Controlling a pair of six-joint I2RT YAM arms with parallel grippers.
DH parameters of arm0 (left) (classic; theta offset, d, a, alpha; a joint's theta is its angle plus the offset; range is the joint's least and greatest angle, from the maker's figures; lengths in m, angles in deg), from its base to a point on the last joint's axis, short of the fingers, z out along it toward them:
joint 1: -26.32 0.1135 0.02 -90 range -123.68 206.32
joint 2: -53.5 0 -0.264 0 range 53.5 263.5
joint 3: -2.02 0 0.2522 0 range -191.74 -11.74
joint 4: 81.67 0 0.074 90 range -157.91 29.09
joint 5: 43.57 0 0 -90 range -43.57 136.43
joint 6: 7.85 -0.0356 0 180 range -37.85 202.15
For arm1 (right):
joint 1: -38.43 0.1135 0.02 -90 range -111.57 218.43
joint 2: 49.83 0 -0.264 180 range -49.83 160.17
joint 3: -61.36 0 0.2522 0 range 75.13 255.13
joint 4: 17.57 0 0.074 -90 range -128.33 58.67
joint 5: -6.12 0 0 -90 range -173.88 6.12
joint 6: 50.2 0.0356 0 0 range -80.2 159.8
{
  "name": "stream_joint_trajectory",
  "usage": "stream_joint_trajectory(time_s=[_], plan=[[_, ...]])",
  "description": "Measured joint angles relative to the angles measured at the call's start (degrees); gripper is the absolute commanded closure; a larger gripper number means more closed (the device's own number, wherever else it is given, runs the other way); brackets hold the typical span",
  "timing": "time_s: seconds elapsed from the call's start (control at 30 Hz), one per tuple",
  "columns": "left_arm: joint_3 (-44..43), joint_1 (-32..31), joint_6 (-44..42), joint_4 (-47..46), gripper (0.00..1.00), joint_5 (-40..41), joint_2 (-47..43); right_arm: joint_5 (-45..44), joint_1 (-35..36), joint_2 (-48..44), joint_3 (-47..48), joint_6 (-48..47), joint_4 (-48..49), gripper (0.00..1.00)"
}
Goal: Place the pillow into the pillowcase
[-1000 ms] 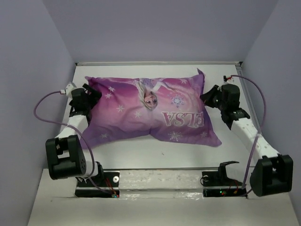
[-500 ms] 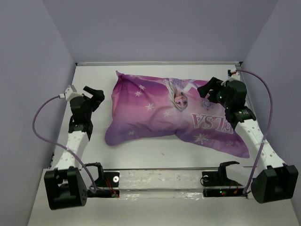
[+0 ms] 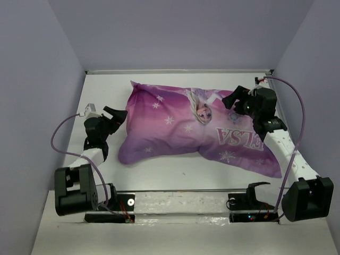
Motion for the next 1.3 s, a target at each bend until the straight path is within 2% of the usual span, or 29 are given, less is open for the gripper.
stream_joint_trajectory(time_s=[0.17,0.27,0.37,0.47,0.5,0.57,0.6,0.67,0.83,1.0,1.13,1.17,1.2,1.23,1.27,1.3], plan=[[-6.4,0.0,2.3,-11.8,0.01,-4.7,13.5,1.2,-2.5,0.4,1.2,0.1,-0.2,0.21],[-9.6,0.0,4.1,-17.0,0.05,-7.0,20.9,1.9,-3.3,0.4,1.7,0.3,-0.2,0.22],[-12.0,-0.1,5.5,-20.6,0.15,-8.4,26.6,3.0,-3.3,0.4,1.9,0.3,-0.2,0.22],[-14.1,-0.3,6.8,-24.5,0.30,-9.4,31.0,4.2,-3.3,0.4,1.9,0.4,-0.1,0.22],[-14.9,-0.5,7.3,-25.7,0.48,-9.7,32.5,4.4,-3.3,0.4,1.9,0.4,0.0,0.22],[-16.6,-1.0,7.9,-27.6,0.73,-10.3,34.4,4.7,-3.3,0.9,1.9,0.5,0.3,0.22],[-17.6,-1.3,8.1,-28.6,0.98,-10.7,35.3,4.9,-3.3,1.6,2.1,0.5,0.5,0.23],[-18.7,-1.8,8.6,-29.9,1.00,-11.1,35.8,4.9,-3.3,3.1,2.3,0.5,0.8,0.25],[-19.6,-1.5,8.6,-30.5,1.00,-10.6,35.2,4.8,-3.3,8.9,2.4,0.8,1.7,0.37],[-17.3,3.8,8.9,-25.2,1.00,-8.5,31.0,4.0,-4.1,10.0,2.3,2.2,3.5,0.38],[-18.8,5.1,9.2,-20.4,1.00,-7.8,30.8,3.0,-4.0,8.9,0.5,3.4,4.8,0.38],[-19.3,5.1,9.2,-19.2,0.91,-7.8,30.8,2.7,-4.1,8.2,-0.5,3.7,5.1,0.37],[-19.7,5.1,9.2,-18.0,0.77,-7.8,30.8,2.6,-4.1,7.5,-1.3,3.9,5.4,0.34],[-20.0,5.1,9.1,-17.1,0.40,-7.8,30.8,2.7,-4.1,7.1,-1.8,4.0,5.4,0.33],[-20.1,5.1,9.0,-16.7,0.23,-7.9,30.8,2.8,-4.1,6.6,-2.0,4.1,5.4,0.31],[-20.1,5.1,9.0,-16.4,0.01,-7.5,30.8,3.1,-4.1,6.3,-2.0,4.0,5.4,0.29]])
